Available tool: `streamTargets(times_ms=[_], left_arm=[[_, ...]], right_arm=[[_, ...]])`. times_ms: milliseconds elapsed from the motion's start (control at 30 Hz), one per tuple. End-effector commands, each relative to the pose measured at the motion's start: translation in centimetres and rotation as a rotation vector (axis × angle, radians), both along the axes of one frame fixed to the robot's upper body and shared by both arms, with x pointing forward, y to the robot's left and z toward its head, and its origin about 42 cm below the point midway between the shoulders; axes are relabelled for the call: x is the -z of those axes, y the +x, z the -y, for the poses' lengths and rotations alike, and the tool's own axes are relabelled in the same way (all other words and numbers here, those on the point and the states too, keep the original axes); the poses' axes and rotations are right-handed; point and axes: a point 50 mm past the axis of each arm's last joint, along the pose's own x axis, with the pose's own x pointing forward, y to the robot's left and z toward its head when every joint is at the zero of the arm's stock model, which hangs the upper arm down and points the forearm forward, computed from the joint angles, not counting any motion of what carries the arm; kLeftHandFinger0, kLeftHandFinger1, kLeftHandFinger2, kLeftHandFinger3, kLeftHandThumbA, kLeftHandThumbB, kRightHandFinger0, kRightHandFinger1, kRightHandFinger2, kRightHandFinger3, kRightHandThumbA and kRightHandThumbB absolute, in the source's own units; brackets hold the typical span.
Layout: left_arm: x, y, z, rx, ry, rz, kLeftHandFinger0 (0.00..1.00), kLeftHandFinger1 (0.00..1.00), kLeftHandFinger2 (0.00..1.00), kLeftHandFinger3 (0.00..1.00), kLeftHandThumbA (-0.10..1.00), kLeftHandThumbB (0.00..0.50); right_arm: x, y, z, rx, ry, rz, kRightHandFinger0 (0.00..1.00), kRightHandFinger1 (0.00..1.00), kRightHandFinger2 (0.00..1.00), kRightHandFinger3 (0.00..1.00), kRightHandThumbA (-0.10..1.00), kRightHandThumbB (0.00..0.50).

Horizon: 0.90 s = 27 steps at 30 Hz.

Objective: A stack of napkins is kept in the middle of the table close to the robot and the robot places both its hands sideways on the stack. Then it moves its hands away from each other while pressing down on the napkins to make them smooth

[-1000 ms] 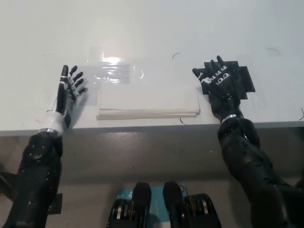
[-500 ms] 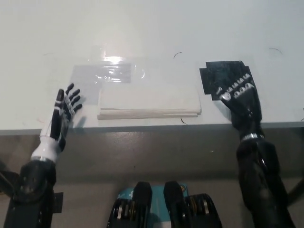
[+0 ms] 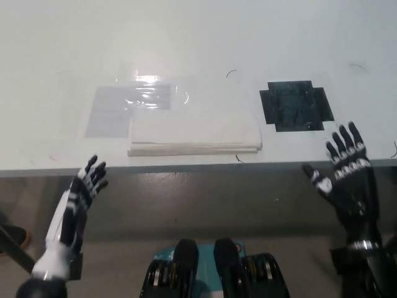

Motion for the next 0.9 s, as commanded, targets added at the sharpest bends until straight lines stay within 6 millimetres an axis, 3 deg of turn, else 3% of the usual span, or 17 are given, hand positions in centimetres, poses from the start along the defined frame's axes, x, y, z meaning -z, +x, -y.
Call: streamTargets(times_ms=[0, 100, 167, 200, 267, 300, 400, 567, 667, 867], left_arm=[[-9.7, -10.4, 3.4, 0.219, 0.100, 0.448, 1.00, 1.00, 1.00, 1.00, 1.00, 0.336], [-7.2, -10.7, 3.1, 0.195, 0.068, 0.342, 1.00, 1.00, 1.00, 1.00, 1.00, 0.377], [-6.6, -10.6, 2.9, 0.180, 0.081, 0.310, 1.00, 1.00, 1.00, 1.00, 1.00, 0.393], [-5.3, -10.3, 2.7, 0.164, 0.086, 0.284, 1.00, 1.00, 1.00, 1.00, 1.00, 0.317], [-3.9, -9.9, 2.4, 0.158, 0.091, 0.253, 1.00, 1.00, 1.00, 1.00, 1.00, 0.276], [-3.2, -9.7, 2.2, 0.154, 0.092, 0.229, 1.00, 1.00, 1.00, 1.00, 1.00, 0.258], [-0.7, -8.6, 1.9, 0.133, 0.085, 0.151, 1.00, 1.00, 1.00, 1.00, 1.00, 0.267], [1.5, -7.5, 1.3, 0.088, 0.096, 0.101, 1.00, 1.00, 1.00, 1.00, 1.00, 0.286], [1.7, -6.4, 0.8, 0.072, 0.115, 0.112, 1.00, 1.00, 1.00, 1.00, 1.00, 0.281], [2.5, -6.3, 0.5, 0.047, 0.108, 0.086, 1.00, 1.00, 1.00, 1.00, 1.00, 0.301]], right_arm=[[-12.3, -9.7, -3.4, -0.090, -0.349, 0.509, 1.00, 1.00, 1.00, 1.00, 1.00, 0.294], [-10.0, -10.3, -3.0, -0.054, -0.383, 0.437, 1.00, 1.00, 1.00, 1.00, 1.00, 0.324], [-9.5, -10.5, -3.0, -0.055, -0.385, 0.415, 1.00, 1.00, 1.00, 1.00, 1.00, 0.323], [-8.4, -10.7, -2.8, -0.063, -0.367, 0.378, 1.00, 1.00, 1.00, 1.00, 1.00, 0.308], [-7.3, -11.0, -2.7, -0.056, -0.361, 0.329, 1.00, 1.00, 1.00, 1.00, 1.00, 0.318], [-6.9, -11.0, -2.6, -0.050, -0.372, 0.310, 1.00, 1.00, 1.00, 1.00, 1.00, 0.317], [-4.5, -10.3, -2.3, -0.060, -0.346, 0.265, 1.00, 1.00, 1.00, 1.00, 1.00, 0.303], [-1.7, -9.8, -1.9, -0.059, -0.335, 0.167, 1.00, 1.00, 1.00, 1.00, 1.00, 0.273], [-0.5, -9.1, -1.6, -0.047, -0.333, 0.123, 1.00, 1.00, 1.00, 1.00, 1.00, 0.254], [1.5, -9.0, -1.3, -0.046, -0.342, 0.042, 1.00, 1.00, 1.00, 1.00, 1.00, 0.232]])
